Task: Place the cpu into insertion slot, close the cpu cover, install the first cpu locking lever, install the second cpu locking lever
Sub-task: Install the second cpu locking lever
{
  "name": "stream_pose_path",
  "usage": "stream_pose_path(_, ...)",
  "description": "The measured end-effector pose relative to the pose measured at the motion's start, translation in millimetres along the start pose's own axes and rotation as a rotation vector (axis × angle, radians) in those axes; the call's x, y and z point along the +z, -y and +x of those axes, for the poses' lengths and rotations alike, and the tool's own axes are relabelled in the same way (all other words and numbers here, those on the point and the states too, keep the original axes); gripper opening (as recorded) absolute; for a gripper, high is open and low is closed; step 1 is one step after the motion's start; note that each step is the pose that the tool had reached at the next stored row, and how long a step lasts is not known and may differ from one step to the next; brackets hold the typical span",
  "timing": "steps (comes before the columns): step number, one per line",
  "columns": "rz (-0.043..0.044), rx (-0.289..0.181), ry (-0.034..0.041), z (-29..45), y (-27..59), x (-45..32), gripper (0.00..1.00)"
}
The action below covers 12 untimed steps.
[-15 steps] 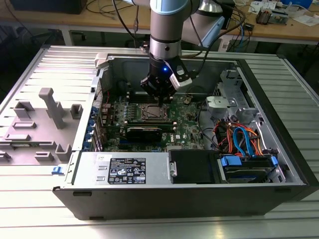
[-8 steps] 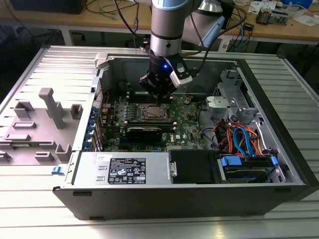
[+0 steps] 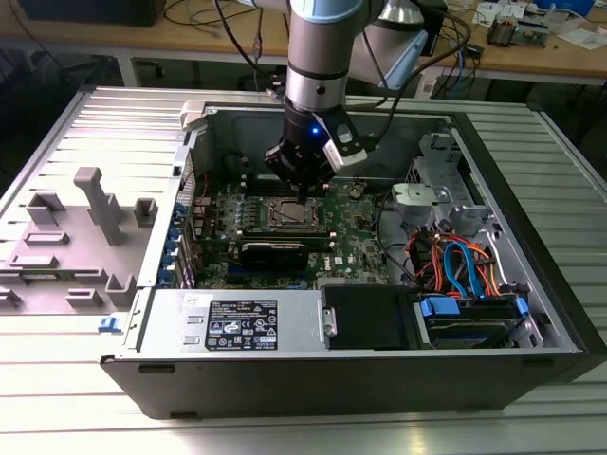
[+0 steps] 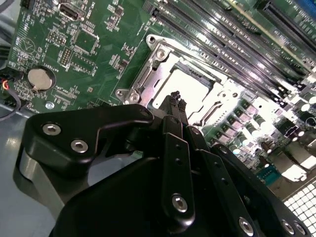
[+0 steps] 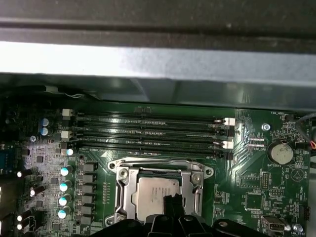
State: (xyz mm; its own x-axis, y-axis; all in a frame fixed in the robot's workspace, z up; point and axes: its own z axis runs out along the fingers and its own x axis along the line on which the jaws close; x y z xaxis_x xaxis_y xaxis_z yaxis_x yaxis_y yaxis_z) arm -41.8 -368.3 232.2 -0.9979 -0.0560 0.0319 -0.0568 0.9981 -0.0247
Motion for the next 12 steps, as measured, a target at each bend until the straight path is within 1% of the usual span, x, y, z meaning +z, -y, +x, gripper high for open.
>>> stream_pose_path(3,-0.0005,0.000,0.0001,0.4,7.5,-0.1,0.11)
stream_pose_path(5,-0.0004,0.000,0.0000,0.6,10.0,0.0,0.11)
stream_pose_path(9,-0.0004,0.000,0.0000,0.9,11.0,-3.0,0.11)
stream_pose_path(12,-0.0004,0.000,0.0000,1.2,11.5,-8.4,0.11)
